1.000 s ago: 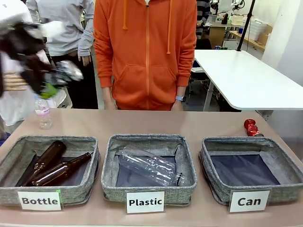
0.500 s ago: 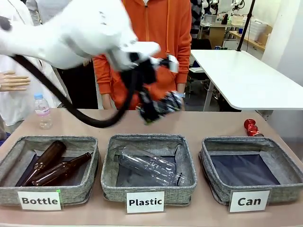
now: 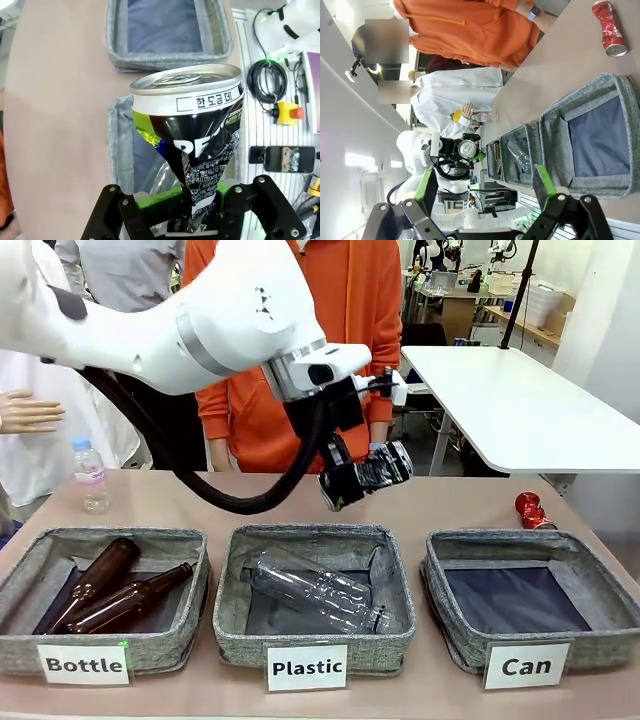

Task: Sort the can waste into the basket.
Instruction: Pick up the can waste from the table and place it in the right Fabric basket.

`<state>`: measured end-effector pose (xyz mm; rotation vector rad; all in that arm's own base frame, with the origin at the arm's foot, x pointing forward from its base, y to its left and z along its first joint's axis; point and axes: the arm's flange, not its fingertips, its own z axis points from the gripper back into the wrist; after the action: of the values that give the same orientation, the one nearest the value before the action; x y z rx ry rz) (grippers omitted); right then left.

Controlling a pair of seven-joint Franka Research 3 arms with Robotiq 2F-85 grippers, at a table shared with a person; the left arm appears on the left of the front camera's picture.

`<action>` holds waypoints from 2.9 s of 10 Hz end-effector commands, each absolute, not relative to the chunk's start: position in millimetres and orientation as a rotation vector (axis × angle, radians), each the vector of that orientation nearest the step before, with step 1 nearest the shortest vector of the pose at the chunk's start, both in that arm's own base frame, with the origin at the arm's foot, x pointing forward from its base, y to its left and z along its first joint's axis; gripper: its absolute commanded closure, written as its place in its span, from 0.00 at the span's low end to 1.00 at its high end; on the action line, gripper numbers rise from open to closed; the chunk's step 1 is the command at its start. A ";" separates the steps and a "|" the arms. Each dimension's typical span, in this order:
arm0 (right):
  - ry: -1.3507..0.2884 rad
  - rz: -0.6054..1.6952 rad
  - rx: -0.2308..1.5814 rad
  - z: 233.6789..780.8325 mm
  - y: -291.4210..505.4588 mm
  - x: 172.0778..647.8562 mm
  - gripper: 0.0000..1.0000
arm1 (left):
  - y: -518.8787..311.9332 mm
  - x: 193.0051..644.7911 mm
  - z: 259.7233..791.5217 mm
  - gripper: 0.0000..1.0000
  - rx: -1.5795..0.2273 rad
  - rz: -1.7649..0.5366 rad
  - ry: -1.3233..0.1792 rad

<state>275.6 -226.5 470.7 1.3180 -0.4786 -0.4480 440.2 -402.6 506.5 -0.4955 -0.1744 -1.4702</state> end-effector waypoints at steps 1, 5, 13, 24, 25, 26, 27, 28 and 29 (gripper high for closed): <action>-0.479 -0.448 1.318 470.7 -226.5 275.6 0.00 | -411.2 438.8 497.4 1.00 -0.504 -1.478 -0.164; -0.482 -0.534 1.141 488.7 -302.3 234.7 0.00 | -554.2 410.7 461.2 1.00 -0.618 -1.560 -0.377; -0.542 -0.684 1.062 473.6 -376.7 187.6 0.00 | -657.5 399.9 411.4 1.00 -0.581 -1.669 -0.291; -0.542 -0.684 1.062 473.6 -376.7 187.6 0.00 | -647.1 401.7 427.9 0.00 -0.602 -1.657 -0.349; -0.542 -0.684 1.062 473.6 -376.7 187.6 0.00 | -639.9 401.9 435.8 0.00 -0.615 -1.643 -0.334; -0.542 -0.684 1.062 473.6 -376.7 187.6 0.00 | -623.7 398.0 452.3 0.00 -0.639 -1.617 -0.265; -0.542 -0.684 1.062 473.6 -376.7 187.6 0.00 | -600.6 388.5 471.0 0.00 -0.668 -1.589 -0.202; -0.545 -0.666 1.071 471.2 -380.9 188.0 0.00 | -571.1 373.5 492.4 0.00 -0.699 -1.592 -0.172; -0.516 -0.635 1.079 470.6 -360.6 201.8 0.00 | -537.1 359.3 513.4 0.00 -0.688 -1.589 -0.191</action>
<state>192.3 -376.8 469.9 1.0764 -0.5353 -0.6556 385.0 -588.2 496.1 -0.6784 -0.2034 -1.5997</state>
